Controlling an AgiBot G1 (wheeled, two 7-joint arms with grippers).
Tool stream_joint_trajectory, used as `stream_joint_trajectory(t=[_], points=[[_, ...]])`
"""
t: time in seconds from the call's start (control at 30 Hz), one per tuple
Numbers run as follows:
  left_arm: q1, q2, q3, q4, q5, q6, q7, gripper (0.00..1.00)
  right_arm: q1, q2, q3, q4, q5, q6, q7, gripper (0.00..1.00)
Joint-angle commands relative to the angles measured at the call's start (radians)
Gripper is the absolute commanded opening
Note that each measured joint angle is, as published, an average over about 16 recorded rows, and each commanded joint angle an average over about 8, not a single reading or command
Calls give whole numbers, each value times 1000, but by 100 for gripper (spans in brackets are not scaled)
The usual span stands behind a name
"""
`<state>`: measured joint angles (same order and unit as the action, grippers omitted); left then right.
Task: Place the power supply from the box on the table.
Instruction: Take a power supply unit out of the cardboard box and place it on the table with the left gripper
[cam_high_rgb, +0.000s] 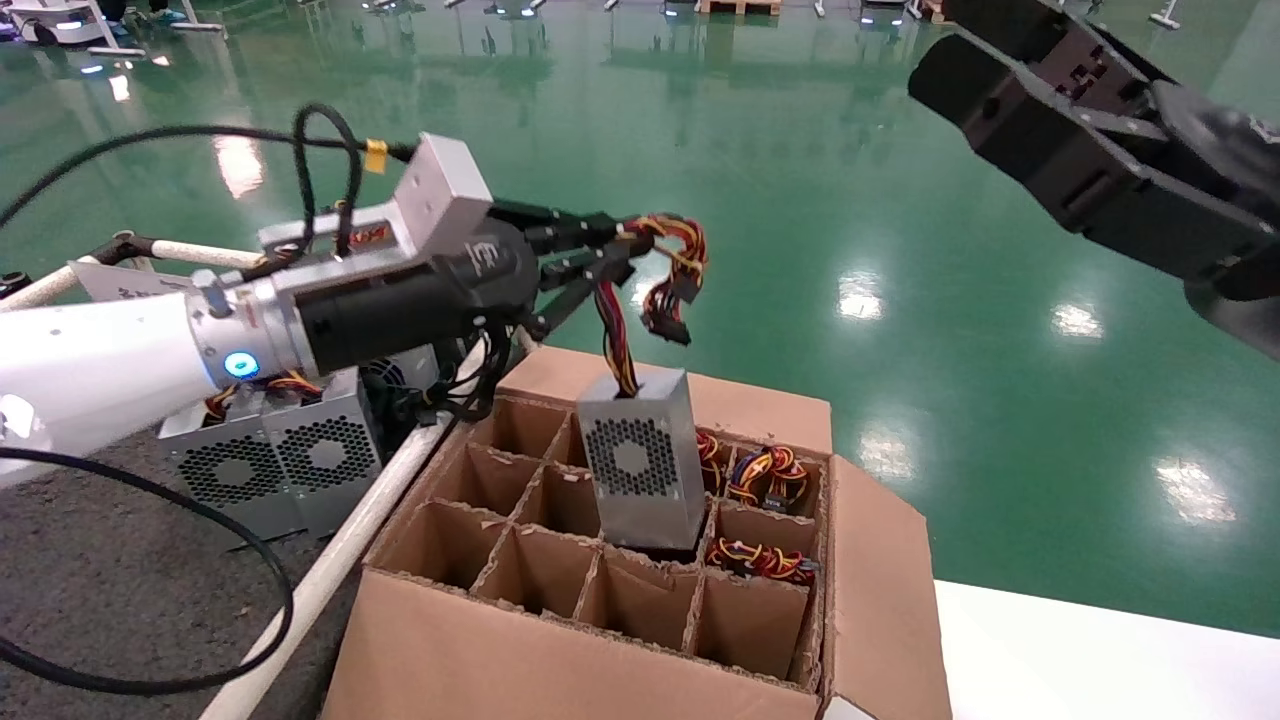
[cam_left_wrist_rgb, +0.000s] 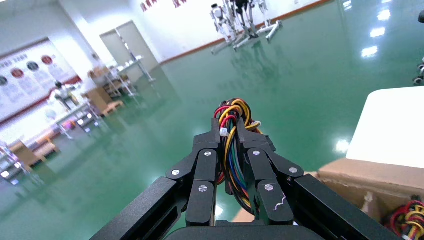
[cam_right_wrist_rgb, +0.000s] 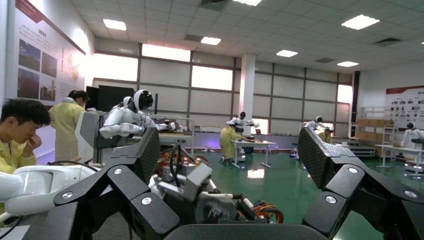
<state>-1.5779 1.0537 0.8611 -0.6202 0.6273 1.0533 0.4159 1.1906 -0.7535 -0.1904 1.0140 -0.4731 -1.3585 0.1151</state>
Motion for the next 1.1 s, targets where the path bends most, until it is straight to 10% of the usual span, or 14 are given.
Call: stream_joint_trajectory(t=[0.03, 1.1], points=[[-5, -6, -9, -6, -5, 5, 15, 0, 0, 0, 0, 0, 0, 0, 0, 100], [-48, -218, -70, -105, -1, 58, 147, 0, 0, 0, 0, 0, 0, 0, 0, 100]])
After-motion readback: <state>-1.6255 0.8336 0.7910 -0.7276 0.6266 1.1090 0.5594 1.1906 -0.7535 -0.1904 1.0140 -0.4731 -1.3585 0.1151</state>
